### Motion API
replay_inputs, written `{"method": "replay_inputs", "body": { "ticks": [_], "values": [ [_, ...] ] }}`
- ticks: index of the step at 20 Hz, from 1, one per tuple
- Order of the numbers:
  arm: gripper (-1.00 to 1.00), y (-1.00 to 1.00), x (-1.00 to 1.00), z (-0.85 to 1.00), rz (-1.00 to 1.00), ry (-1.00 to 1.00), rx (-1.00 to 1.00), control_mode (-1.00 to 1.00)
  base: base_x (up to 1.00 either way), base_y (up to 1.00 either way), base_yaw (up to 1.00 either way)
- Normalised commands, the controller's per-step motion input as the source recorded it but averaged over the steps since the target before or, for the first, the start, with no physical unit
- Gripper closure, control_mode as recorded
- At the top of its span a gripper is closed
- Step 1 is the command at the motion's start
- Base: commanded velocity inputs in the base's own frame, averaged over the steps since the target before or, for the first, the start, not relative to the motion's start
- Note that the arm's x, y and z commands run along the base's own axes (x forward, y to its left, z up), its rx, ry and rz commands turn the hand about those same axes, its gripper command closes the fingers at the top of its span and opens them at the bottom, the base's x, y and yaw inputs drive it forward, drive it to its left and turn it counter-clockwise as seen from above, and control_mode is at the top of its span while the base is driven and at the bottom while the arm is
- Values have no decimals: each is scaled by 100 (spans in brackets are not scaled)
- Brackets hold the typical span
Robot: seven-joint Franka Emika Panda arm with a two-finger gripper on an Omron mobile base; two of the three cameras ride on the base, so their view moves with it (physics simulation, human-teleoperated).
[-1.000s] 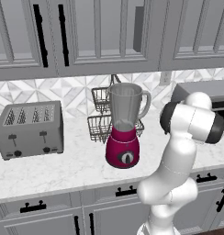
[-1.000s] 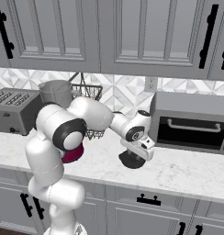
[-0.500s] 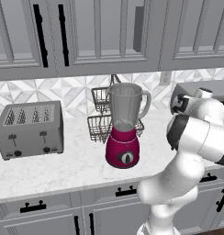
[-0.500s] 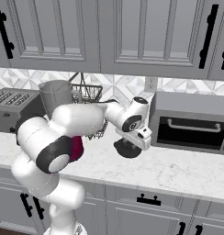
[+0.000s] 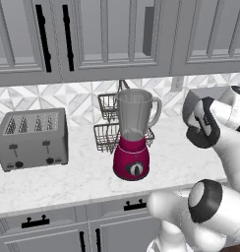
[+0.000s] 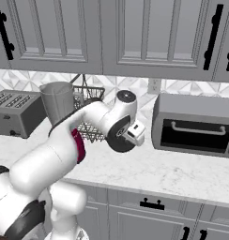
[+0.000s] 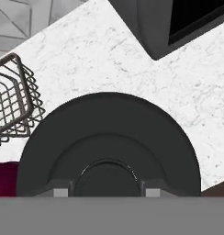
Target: Close the lid blender by securely placing the lid on top.
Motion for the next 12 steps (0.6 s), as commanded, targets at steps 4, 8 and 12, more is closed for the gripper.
{"method": "replay_inputs", "body": {
  "ticks": [4, 8, 12],
  "values": [
    [100, 40, -19, 100, -2, -24, -8, -100, 0, 0, 0],
    [100, 39, -12, 100, -3, -18, -8, -100, 0, 0, 0],
    [100, 26, -23, 100, -2, -14, -7, -100, 0, 0, 0]
  ]
}}
